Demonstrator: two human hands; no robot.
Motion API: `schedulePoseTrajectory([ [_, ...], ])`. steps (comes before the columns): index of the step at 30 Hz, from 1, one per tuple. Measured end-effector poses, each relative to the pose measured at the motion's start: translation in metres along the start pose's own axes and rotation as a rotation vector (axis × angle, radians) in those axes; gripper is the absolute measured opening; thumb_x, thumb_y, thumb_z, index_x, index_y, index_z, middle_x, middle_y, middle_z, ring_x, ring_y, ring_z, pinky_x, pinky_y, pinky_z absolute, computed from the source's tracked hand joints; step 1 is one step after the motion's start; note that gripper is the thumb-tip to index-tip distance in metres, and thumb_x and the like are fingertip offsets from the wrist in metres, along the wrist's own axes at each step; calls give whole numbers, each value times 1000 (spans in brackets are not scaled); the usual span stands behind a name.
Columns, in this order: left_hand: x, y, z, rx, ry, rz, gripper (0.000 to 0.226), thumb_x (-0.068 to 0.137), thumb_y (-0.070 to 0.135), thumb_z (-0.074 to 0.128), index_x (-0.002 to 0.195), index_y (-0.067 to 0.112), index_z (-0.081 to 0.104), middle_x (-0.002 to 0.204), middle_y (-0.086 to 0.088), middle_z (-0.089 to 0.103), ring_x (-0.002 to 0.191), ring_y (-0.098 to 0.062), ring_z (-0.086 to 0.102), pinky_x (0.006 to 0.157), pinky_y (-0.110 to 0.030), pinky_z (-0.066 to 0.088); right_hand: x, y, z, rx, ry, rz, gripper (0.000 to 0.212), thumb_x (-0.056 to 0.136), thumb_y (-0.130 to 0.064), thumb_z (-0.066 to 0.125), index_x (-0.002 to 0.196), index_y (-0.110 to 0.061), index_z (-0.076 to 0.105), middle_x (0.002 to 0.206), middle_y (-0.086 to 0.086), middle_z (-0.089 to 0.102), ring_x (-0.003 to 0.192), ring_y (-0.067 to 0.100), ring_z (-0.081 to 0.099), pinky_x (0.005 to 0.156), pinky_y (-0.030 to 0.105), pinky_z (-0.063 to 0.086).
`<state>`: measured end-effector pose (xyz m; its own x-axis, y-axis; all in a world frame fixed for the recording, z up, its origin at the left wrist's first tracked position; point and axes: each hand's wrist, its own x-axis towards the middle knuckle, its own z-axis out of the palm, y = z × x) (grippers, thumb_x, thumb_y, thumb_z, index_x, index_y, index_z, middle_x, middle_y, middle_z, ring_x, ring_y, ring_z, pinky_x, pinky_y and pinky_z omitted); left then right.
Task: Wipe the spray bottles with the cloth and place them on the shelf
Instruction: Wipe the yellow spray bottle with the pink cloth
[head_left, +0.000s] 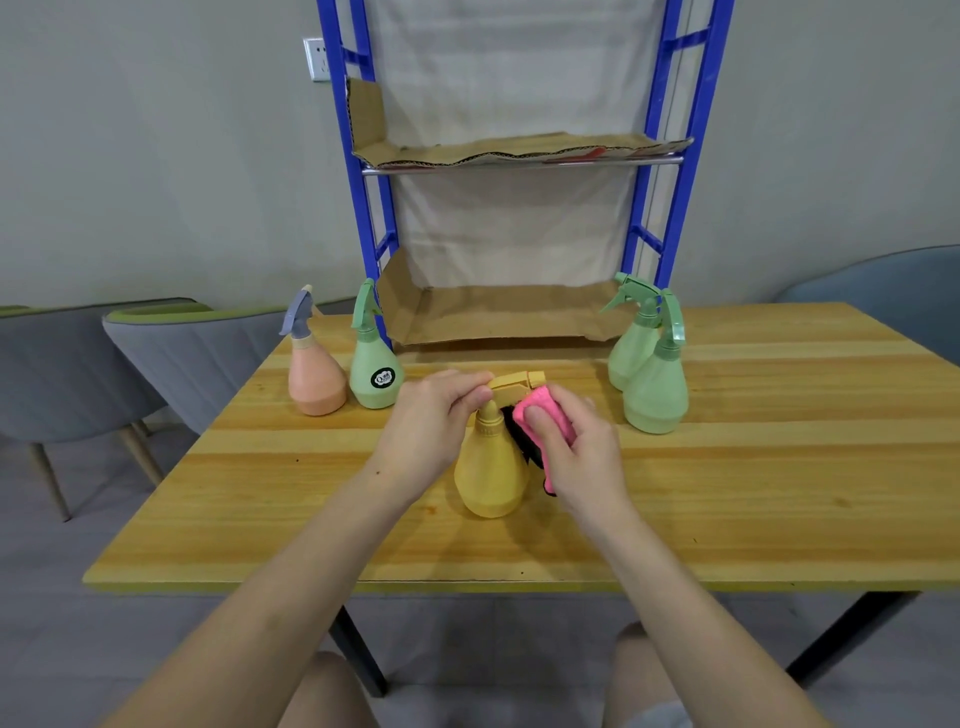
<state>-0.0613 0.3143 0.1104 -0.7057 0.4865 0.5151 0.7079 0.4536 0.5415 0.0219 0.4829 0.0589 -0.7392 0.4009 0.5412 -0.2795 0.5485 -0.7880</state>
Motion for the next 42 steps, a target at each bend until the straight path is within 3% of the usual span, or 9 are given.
schedulePoseTrajectory([
  [3,-1,2,-1,-1,3,3,27,104,20,62,127,12,75,112,0,76,105,-9,65,89,4,34,1,12,-6,-108,-28,-46,28,103,-16,66,130,-15,71,103,-27,61,99,3,54,88,16,43],
  [12,-3,5,0,7,8,-13,28,105,20,62,129,12,73,110,0,75,105,-11,65,87,6,34,7,3,-1,-99,18,-79,10,99,-22,72,106,-17,77,88,-31,62,92,8,53,80,12,40],
  [19,-5,3,2,19,40,-11,28,104,21,63,127,11,75,112,-3,77,107,-17,69,88,3,35,0,16,-8,-72,-62,26,23,102,-25,68,125,-28,75,99,-25,70,97,3,62,86,24,50],
  [22,-7,7,3,15,66,-27,27,104,21,63,127,12,75,113,-4,77,106,-17,70,91,-8,39,-7,18,-10,6,-73,141,25,104,-26,65,127,-33,73,103,-17,76,86,3,69,74,27,58],
  [26,-9,12,4,-16,88,-73,28,103,26,65,126,15,76,118,-1,77,110,-15,69,96,-13,43,-17,20,-9,54,-40,245,30,102,-29,67,133,-28,71,111,-16,77,105,2,69,90,27,56],
  [30,-19,14,10,-170,93,-196,38,102,36,65,139,27,66,122,7,73,113,-10,67,103,-36,54,-28,14,-3,123,-17,330,11,101,-27,68,104,-30,78,87,-10,76,82,7,69,72,27,50],
  [33,-32,14,17,-311,50,-318,57,100,40,67,153,32,47,116,17,67,107,6,63,93,-15,51,-34,5,3,161,17,287,14,103,-29,66,95,-29,77,81,-6,74,75,10,66,66,29,49],
  [36,-41,5,22,-345,19,-373,46,97,34,73,139,31,55,108,21,68,105,11,64,81,-1,45,-42,1,11,211,5,273,14,105,-30,64,110,-31,76,92,-9,76,86,11,69,73,29,53],
  [42,-38,-1,22,-205,8,-309,29,98,28,72,123,15,73,105,15,70,102,-3,66,94,-19,51,-45,-14,19,437,-99,329,33,110,-42,48,135,-35,68,116,-14,73,105,4,69,85,21,57],
])
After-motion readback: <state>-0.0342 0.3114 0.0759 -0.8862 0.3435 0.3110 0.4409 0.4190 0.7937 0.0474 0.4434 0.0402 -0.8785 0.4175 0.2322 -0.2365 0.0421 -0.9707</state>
